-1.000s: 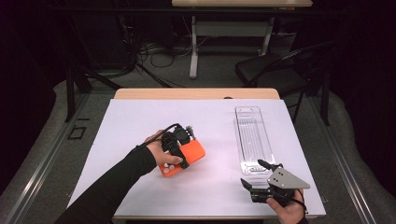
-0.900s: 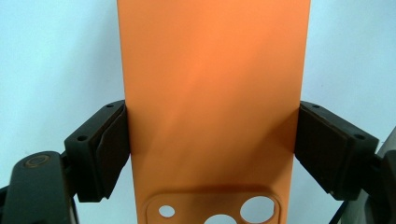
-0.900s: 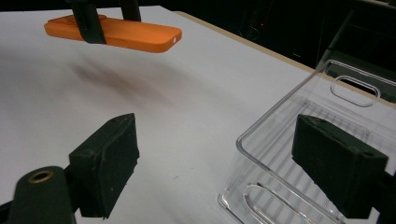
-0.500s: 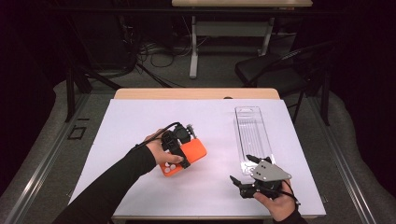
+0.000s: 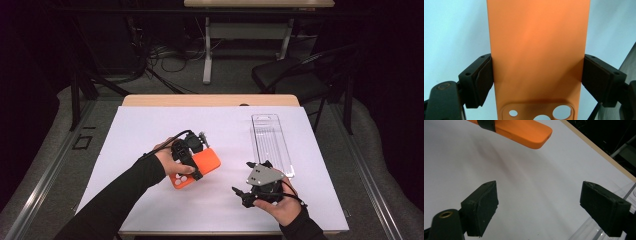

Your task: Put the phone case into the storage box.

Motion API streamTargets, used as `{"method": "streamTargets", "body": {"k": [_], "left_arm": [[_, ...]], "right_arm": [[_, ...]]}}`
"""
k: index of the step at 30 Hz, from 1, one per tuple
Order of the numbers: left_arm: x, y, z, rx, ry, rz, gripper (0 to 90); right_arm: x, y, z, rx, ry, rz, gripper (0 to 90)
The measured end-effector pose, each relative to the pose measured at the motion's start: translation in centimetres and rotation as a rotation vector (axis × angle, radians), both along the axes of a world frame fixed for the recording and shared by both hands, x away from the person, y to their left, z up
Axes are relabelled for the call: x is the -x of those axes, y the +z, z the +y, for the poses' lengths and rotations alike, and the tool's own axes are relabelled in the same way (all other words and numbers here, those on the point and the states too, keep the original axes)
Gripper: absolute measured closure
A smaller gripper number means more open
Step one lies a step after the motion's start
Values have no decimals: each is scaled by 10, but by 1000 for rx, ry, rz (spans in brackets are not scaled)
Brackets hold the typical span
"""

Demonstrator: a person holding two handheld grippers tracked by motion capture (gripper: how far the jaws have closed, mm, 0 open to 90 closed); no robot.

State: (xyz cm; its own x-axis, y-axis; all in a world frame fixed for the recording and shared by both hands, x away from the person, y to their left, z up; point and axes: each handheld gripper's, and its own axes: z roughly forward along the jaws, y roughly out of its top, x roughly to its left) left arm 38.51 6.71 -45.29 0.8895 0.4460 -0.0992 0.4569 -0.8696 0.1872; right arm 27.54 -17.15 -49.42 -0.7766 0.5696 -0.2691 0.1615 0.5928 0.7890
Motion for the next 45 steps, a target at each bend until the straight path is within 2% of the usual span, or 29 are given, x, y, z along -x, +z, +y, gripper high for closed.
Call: {"method": "streamTargets", "body": {"k": [4,8,11,15,18,21,30,36,39,40,45], "left_arm": [[0,1,0,1,4,1,163],[0,1,0,0,1,5,163],[-1,0,-1,0,2,6,162],[-1,-1,-3,-1,2,9,163],[-2,-2,-3,-9,-6,11,162],[-2,-2,-4,-11,-5,17,162],[-3,-1,-5,-8,-6,19,163],[-2,-2,-9,-9,-15,24,163],[-2,-2,-12,-7,-20,25,162],[-2,-2,-12,-7,-23,27,163],[-1,-2,-17,-3,-27,27,163]], "right_arm": [[-5,0,5,44,4,-6,146],[-8,2,9,61,33,-19,145],[-9,6,12,85,52,-57,146],[-9,8,17,156,74,-130,154],[-7,9,21,225,96,-179,206],[-7,9,24,268,128,-200,232],[-6,8,30,354,205,-266,286],[-4,5,34,393,216,-313,344],[-4,5,36,416,237,-356,352],[-4,5,36,437,246,-380,352],[-4,3,41,468,249,-420,359]]}}
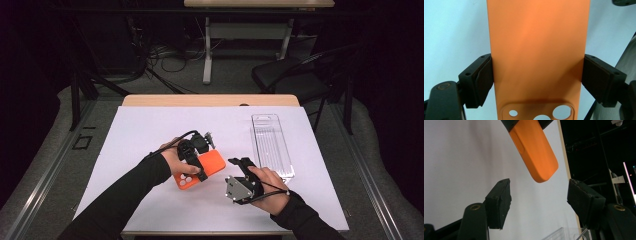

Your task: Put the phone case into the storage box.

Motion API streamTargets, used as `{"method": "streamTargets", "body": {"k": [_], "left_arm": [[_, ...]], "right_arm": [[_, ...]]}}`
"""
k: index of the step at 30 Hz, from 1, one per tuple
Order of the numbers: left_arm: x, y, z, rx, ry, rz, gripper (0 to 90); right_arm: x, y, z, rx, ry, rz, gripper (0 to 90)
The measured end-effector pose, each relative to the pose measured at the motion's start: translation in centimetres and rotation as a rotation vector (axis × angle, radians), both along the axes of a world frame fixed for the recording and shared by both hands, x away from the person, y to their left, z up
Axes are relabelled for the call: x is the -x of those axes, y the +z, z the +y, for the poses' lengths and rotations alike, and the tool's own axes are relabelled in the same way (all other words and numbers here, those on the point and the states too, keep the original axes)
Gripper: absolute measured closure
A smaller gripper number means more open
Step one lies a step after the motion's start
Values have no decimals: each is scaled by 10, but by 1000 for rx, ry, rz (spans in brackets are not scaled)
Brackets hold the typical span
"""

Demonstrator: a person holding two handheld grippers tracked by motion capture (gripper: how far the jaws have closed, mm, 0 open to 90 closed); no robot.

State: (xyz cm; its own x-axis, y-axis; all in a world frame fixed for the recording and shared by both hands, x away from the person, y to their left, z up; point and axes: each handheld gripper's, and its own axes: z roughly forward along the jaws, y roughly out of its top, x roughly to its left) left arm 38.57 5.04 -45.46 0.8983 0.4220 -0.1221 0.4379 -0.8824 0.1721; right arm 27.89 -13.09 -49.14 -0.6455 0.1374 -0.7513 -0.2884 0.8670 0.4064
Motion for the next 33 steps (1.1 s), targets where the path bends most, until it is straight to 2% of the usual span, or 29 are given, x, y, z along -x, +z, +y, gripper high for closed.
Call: {"method": "streamTargets", "body": {"k": [4,9,10,16,19,24,26,33], "left_arm": [[0,0,-3,-6,-8,4,162],[1,0,-6,-4,-15,6,162],[1,0,-6,-5,-16,8,163],[2,0,-8,-4,-16,13,162],[2,0,-9,0,-17,14,162],[2,0,-11,-1,-21,16,163],[2,0,-12,-5,-24,18,163],[2,-1,-14,-2,-30,23,163]], "right_arm": [[0,-3,2,19,10,-36,374],[-1,-5,3,32,26,-39,390],[-2,-5,3,47,40,-48,396],[-3,-8,4,76,48,-81,416],[-1,-10,5,78,41,-82,424],[-1,-14,8,121,71,-121,443],[0,-16,9,123,62,-130,445],[2,-22,13,156,91,-175,469]]}}
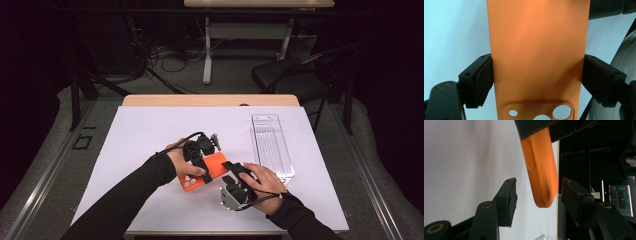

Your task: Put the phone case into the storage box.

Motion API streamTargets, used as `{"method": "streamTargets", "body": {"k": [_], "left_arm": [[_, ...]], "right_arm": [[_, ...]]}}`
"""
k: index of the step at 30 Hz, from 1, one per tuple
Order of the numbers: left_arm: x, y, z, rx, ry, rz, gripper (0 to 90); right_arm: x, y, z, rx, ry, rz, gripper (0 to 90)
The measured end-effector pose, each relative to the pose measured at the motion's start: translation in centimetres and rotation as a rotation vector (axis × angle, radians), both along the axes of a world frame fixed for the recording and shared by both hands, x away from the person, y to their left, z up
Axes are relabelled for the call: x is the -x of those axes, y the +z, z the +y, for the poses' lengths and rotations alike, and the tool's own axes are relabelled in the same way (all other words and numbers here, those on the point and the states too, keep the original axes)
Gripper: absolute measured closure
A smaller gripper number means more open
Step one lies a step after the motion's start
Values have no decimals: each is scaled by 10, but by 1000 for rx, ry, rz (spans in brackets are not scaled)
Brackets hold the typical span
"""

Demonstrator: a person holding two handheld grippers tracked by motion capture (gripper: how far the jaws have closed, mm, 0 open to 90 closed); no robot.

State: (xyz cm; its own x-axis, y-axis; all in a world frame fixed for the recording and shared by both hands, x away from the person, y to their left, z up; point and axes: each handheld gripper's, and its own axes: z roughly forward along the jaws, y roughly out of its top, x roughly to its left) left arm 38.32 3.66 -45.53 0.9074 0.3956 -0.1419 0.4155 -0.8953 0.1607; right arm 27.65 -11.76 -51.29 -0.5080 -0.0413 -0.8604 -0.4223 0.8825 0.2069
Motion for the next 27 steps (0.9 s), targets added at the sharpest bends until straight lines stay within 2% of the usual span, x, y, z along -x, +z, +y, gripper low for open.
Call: {"method": "streamTargets", "body": {"k": [7,14,27], "left_arm": [[0,-1,-1,0,-1,8,162],[0,-1,-2,1,-2,14,162],[1,0,-4,11,-6,23,163]], "right_arm": [[3,-3,4,42,14,-72,530],[2,-6,5,76,15,-106,583],[1,-9,8,110,37,-170,624]]}}
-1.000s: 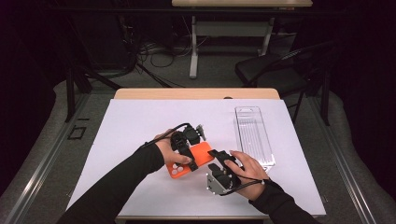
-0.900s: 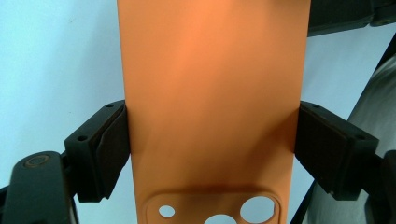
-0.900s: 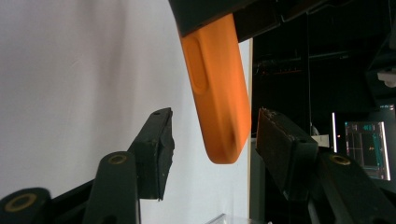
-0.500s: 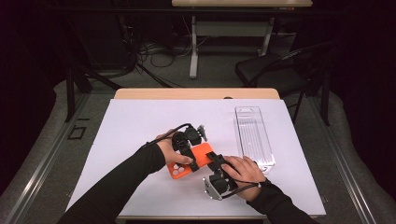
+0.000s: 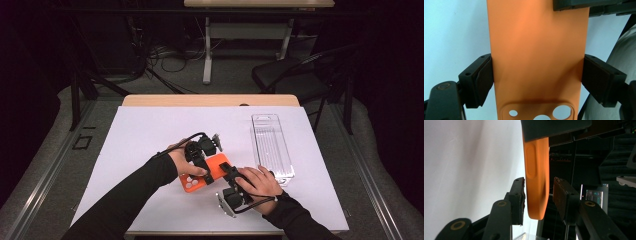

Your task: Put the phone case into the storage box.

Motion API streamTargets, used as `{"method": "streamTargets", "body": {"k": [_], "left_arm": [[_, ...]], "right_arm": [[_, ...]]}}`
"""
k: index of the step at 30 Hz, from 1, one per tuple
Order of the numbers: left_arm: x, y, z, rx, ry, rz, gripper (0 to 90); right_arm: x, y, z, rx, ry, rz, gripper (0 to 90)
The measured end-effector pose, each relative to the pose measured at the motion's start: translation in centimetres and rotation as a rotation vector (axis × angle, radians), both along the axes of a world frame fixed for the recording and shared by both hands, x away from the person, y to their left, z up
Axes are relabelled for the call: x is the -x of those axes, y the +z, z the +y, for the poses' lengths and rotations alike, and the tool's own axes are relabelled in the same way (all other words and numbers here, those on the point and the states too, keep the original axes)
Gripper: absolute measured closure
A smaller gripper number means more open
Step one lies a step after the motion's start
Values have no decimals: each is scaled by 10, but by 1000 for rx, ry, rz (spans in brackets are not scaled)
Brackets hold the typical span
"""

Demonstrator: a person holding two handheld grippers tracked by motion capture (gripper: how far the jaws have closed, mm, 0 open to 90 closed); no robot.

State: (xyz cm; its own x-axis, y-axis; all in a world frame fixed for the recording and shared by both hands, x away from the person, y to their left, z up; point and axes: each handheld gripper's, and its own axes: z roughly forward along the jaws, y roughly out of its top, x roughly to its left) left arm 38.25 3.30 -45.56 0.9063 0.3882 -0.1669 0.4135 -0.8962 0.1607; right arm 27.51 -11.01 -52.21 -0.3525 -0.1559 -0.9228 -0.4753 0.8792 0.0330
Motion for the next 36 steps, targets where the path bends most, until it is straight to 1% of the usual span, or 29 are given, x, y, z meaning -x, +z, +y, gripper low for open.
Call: {"method": "streamTargets", "body": {"k": [3,4,10,17,23,30,36], "left_arm": [[0,0,0,4,0,0,162],[0,1,0,3,-1,1,162],[1,1,-1,5,-3,8,162],[1,0,-2,5,-3,17,162],[1,-2,-3,2,-2,19,162],[0,-4,-3,-1,0,34,162],[-1,-3,-2,0,5,30,162]], "right_arm": [[-1,-1,0,9,2,-7,630],[0,-2,0,13,-7,-9,630],[-1,-3,1,29,5,-38,635],[-1,-3,1,33,4,-50,646],[0,-5,1,36,2,-50,658],[0,-8,1,46,7,-53,683],[1,-8,1,49,10,-61,699]]}}
